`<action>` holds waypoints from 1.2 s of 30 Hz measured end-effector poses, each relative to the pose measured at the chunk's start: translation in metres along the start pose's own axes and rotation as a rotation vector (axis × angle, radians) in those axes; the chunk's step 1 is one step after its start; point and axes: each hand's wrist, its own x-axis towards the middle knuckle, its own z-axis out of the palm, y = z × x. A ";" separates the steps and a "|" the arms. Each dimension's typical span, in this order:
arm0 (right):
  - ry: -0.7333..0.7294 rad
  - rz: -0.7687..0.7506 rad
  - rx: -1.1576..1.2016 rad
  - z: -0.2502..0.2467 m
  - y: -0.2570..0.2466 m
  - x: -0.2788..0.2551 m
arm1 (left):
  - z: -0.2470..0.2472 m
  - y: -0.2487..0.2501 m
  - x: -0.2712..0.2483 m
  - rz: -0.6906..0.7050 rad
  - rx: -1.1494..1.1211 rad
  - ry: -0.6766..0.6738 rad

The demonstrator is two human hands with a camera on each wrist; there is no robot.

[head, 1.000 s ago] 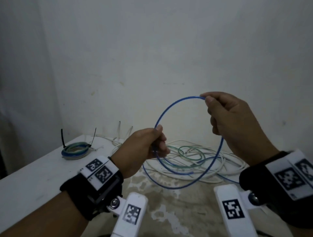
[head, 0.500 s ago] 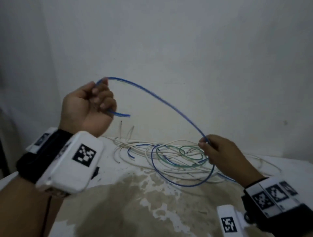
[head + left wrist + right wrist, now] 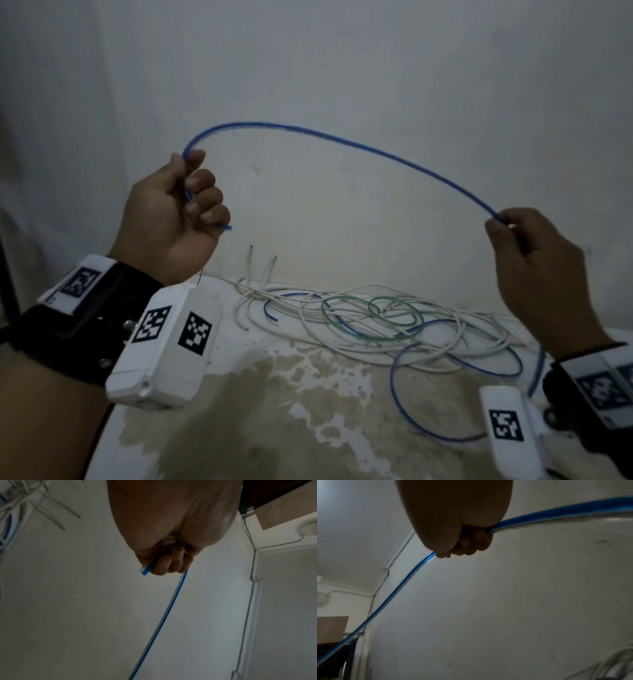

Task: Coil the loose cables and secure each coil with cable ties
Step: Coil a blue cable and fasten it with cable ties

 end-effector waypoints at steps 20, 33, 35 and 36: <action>-0.926 -0.340 -0.229 0.022 -0.100 -0.037 | 0.004 -0.054 -0.018 0.126 0.931 -0.103; -0.558 -0.494 -0.243 0.025 -0.077 0.000 | -0.016 -0.071 -0.034 -0.117 1.191 -0.356; -0.534 -0.454 -0.253 0.033 -0.065 0.002 | -0.016 -0.076 -0.039 -0.136 1.206 -0.381; -0.540 -0.418 -0.241 0.037 -0.060 0.002 | -0.016 -0.079 -0.041 -0.146 1.199 -0.386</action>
